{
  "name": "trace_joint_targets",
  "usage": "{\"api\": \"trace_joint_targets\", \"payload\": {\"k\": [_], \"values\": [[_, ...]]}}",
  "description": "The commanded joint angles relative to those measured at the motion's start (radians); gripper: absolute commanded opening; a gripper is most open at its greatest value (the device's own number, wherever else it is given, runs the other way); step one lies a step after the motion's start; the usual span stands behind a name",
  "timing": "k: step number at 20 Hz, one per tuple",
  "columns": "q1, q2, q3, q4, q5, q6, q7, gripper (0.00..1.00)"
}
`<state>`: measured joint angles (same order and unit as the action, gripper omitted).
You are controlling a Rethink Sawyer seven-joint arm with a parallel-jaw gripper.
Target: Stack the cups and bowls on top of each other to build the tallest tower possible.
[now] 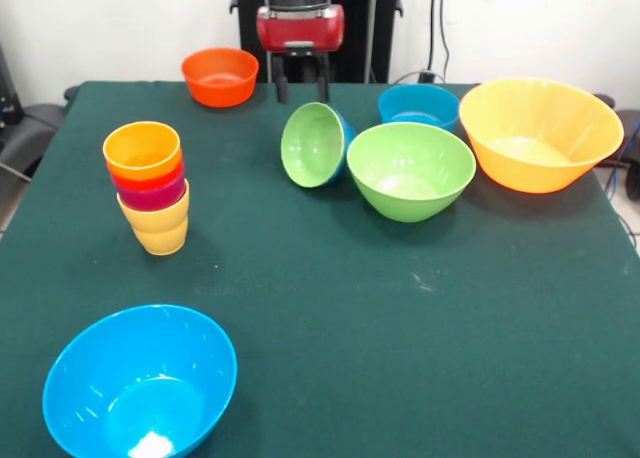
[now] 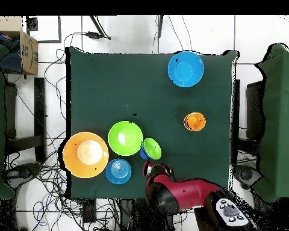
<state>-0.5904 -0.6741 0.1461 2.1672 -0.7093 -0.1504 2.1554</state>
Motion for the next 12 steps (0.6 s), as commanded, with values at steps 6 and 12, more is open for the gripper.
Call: {"api": "trace_joint_targets", "payload": {"k": [6,12], "values": [[-0.117,-0.092,0.348,0.114,0.165,0.334,-0.003,1.0],[-0.208,-0.099,0.484,0.142,0.219,0.353,-0.02,1.0]]}}
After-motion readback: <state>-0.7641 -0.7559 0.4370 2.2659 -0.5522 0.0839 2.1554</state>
